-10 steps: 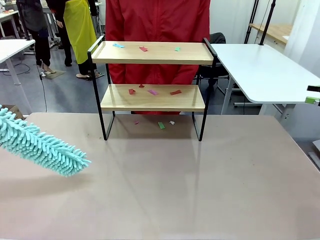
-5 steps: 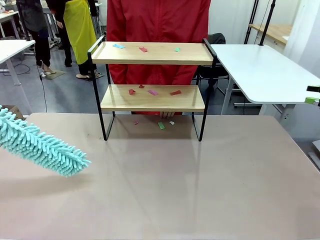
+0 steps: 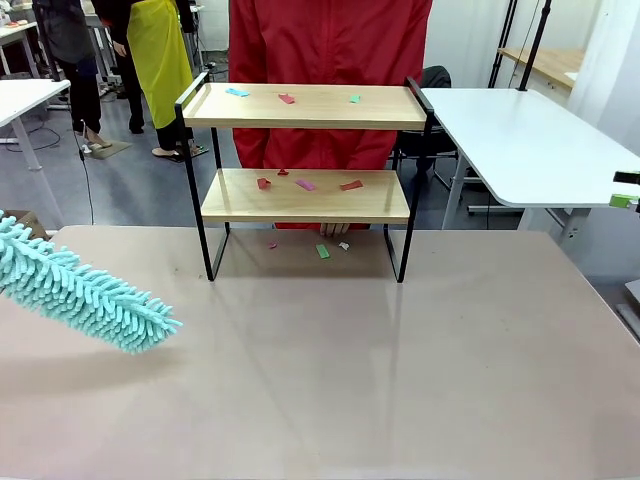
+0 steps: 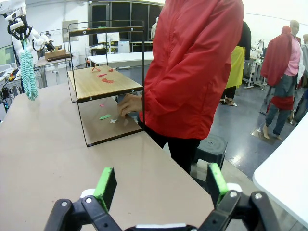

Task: Clean the shelf.
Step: Clean the specific section of the Shelf indicated by the human with the Duster.

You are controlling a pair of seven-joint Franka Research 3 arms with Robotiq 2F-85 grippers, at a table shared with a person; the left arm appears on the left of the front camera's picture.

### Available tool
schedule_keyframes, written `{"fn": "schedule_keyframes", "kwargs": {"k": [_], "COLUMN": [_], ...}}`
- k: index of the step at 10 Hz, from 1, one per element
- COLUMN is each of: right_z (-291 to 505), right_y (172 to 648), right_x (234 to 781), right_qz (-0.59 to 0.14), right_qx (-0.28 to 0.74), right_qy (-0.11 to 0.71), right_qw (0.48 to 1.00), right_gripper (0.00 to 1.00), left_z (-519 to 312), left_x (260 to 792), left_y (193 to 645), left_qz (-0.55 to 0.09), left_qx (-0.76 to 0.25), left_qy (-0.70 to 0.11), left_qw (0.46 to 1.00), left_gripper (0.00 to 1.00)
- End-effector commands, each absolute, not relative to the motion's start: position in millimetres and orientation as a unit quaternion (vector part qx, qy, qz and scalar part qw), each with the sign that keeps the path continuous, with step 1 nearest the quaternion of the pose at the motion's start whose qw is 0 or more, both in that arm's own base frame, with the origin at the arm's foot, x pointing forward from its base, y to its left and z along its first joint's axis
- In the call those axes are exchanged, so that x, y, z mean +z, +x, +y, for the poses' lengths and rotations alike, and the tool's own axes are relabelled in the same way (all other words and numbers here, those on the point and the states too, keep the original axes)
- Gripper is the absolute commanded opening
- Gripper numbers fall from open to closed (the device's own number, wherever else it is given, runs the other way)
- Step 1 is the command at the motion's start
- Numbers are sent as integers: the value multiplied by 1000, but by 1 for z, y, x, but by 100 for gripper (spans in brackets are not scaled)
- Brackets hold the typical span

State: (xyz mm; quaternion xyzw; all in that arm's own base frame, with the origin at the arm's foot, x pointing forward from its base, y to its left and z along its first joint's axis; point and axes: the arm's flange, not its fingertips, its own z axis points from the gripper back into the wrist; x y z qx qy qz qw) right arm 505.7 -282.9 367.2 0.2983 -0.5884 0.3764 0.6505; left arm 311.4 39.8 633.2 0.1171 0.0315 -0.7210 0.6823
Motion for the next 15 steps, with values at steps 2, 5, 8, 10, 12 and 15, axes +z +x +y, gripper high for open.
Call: {"fn": "schedule_keyframes", "kwargs": {"k": [2, 5, 8, 10, 12, 15], "right_z": [-279, -279, -279, -279, -279, -279], "right_y": [506, 506, 506, 506, 506, 506], "right_x": [374, 374, 374, 374, 374, 374], "right_qz": [-583, -583, -583, -583, -583, -583], "right_qx": [372, 372, 372, 372, 372, 372], "right_qy": [294, 294, 294, 294, 294, 294], "right_qw": [660, 660, 660, 660, 660, 660], "right_gripper": [100, 100, 100, 100, 100, 100], "left_z": [43, 43, 52, 39, 10, -57], "left_x": [636, 625, 596, 578, 561, 548], "left_y": [311, 318, 315, 310, 307, 298], "left_qz": [32, -2, -94, -146, -193, -217], "left_qx": [-723, -736, -753, -743, -688, -608], "left_qy": [120, 78, -19, -63, -101, -73], "left_qw": [680, 672, 651, 650, 692, 760], "left_gripper": [14, 14, 14, 14, 14, 14]}}
